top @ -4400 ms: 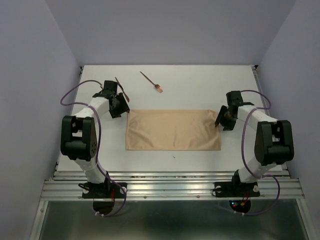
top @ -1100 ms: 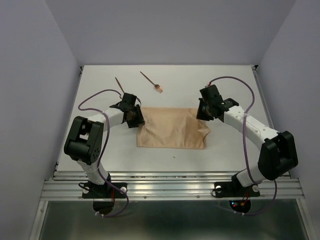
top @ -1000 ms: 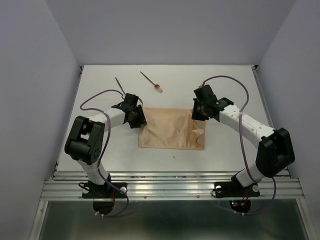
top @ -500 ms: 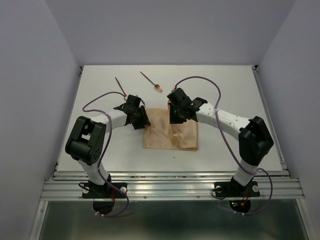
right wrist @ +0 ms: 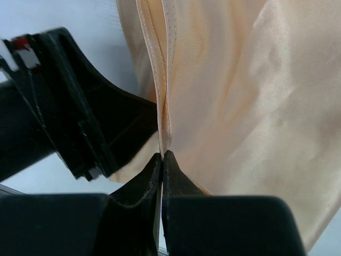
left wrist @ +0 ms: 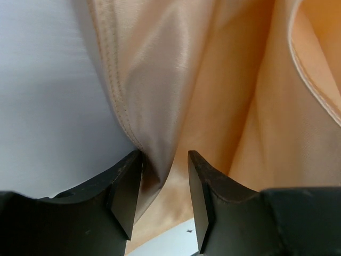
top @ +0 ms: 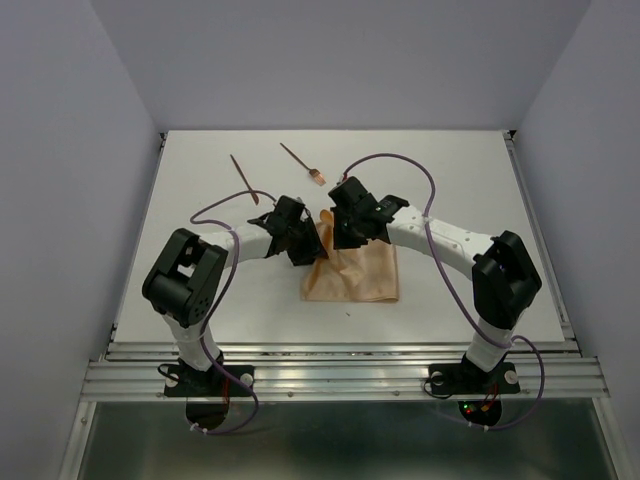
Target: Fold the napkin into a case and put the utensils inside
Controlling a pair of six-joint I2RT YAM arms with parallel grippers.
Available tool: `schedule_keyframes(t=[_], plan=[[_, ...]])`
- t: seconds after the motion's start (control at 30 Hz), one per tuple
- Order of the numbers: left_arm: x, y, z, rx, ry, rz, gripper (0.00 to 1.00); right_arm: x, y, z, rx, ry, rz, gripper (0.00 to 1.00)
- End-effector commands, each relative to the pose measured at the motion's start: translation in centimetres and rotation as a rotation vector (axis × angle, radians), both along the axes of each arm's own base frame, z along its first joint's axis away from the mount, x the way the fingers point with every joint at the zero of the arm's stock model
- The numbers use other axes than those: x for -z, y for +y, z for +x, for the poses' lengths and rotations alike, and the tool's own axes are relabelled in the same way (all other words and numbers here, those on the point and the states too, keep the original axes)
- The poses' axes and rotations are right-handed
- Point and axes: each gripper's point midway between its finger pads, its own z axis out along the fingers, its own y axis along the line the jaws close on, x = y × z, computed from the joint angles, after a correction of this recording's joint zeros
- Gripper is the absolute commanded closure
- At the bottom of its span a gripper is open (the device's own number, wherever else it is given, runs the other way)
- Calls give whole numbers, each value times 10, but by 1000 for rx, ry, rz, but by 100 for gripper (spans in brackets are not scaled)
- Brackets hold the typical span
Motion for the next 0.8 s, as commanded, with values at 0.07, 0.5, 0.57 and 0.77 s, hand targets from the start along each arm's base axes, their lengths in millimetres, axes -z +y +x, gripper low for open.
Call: schedule_keyframes(t=[0.07,0.5,0.57,0.77], plan=[[4,-23,-23,54,74,-33,50,-30,12,10,7,-67,72,99],[-8,23,-16,3,23,152,50,-30,15,14,0,-74,70,99],[-9,24,-16,0,20,151,50,-28,15,14,0,-69,66,99],[-13,32,-13,-36,-2,173,50,-23,13,12,-2,-62,58,99]])
